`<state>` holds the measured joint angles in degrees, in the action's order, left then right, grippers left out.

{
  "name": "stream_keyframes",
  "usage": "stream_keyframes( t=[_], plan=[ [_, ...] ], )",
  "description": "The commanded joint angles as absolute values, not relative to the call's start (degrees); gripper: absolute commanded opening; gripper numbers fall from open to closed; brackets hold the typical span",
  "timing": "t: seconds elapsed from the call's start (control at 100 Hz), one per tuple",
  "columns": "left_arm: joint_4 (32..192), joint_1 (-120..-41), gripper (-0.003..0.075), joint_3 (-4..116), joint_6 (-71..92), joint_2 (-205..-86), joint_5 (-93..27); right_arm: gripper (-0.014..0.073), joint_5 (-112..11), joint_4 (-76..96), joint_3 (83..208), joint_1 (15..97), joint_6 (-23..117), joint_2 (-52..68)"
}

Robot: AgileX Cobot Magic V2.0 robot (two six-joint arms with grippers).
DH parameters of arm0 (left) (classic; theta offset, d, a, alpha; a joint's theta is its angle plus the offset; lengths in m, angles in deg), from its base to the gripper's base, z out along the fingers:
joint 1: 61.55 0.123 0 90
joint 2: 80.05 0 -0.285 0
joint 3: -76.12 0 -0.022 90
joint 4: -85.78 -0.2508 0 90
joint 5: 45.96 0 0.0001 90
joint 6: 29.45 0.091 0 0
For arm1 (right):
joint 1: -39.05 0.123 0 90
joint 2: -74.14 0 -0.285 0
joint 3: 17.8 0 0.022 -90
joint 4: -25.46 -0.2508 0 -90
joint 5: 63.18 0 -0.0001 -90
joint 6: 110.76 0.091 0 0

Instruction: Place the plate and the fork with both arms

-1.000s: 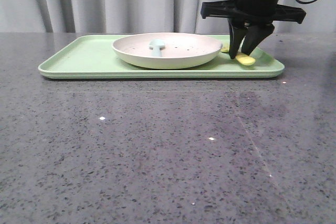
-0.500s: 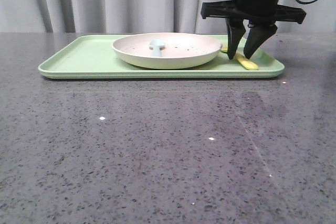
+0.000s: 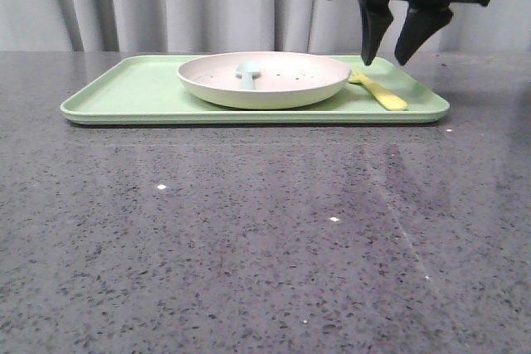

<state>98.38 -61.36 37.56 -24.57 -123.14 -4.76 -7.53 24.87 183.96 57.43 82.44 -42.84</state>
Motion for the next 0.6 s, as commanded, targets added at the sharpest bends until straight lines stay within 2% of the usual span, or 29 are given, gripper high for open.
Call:
stream_keyframes(
  t=[0.0,0.43,0.59],
  plan=[
    [98.99,-61.38,0.0454,39.11,-25.20,-123.26,-8.32,0.0335,-9.03,26.49,185.38,57.23,80.05,-36.47],
    [98.99,-61.38,0.0454,39.11,-25.20,-123.26,-8.24,0.0333,-3.31,32.99,185.18,57.19,77.77,-24.28],
    [98.99,-61.38,0.0454,39.11,-25.20,-123.26,-8.24,0.0333,-4.78,33.70,180.71,57.19,77.11,-17.72]
  ],
)
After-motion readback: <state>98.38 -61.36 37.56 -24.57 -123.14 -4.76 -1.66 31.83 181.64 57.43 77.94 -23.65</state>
